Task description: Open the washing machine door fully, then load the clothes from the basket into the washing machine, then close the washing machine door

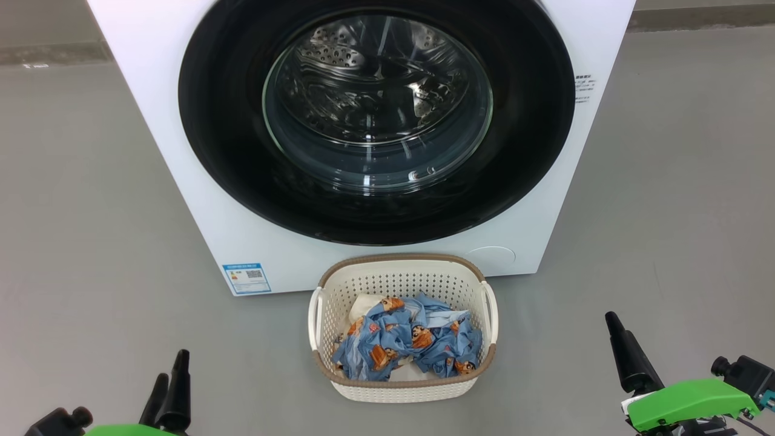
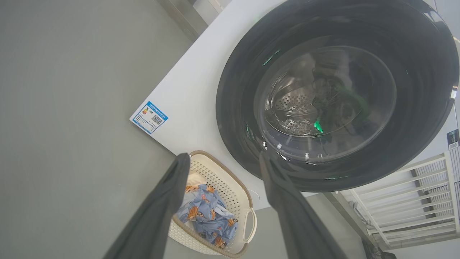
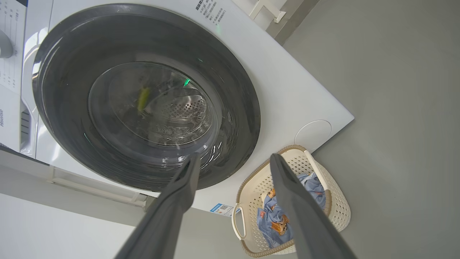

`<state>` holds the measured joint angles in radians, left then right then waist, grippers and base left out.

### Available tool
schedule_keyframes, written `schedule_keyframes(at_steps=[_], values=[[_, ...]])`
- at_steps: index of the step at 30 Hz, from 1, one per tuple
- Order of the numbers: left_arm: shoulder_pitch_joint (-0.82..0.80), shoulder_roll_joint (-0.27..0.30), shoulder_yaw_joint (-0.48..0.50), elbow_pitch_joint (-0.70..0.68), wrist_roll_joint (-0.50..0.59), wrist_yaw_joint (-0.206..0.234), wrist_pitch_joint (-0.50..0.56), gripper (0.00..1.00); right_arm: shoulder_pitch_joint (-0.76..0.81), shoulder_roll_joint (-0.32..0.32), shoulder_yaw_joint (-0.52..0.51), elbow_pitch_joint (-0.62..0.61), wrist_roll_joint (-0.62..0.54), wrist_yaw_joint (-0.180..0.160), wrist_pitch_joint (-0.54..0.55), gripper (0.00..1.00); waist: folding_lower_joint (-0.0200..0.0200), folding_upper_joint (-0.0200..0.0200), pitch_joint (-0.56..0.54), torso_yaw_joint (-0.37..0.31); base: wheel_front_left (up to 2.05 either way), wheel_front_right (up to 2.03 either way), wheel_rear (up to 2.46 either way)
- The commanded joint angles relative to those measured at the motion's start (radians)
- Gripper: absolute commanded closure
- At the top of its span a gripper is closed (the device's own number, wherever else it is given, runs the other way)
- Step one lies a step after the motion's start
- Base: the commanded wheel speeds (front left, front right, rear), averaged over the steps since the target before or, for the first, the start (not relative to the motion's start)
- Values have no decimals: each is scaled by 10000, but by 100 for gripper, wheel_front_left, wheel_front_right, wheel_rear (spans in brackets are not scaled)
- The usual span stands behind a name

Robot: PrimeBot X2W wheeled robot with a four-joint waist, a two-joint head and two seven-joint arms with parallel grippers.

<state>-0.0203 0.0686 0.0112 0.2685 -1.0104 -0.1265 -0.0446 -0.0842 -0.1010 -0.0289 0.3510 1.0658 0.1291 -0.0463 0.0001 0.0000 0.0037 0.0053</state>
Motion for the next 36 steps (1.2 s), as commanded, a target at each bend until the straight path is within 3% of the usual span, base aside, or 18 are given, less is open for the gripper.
schedule_keyframes(at_steps=[1,36], values=[[-416,248,115,-284,361,-20,-135,0,-449,-176,181,-197,-341,7,-131,0,0,0,-11,-1,0,0,0],[-529,673,-154,-494,4483,-31,-1135,0,-806,-619,764,40,-3930,11,-1125,0,-1,0,12,-30,0,0,0]])
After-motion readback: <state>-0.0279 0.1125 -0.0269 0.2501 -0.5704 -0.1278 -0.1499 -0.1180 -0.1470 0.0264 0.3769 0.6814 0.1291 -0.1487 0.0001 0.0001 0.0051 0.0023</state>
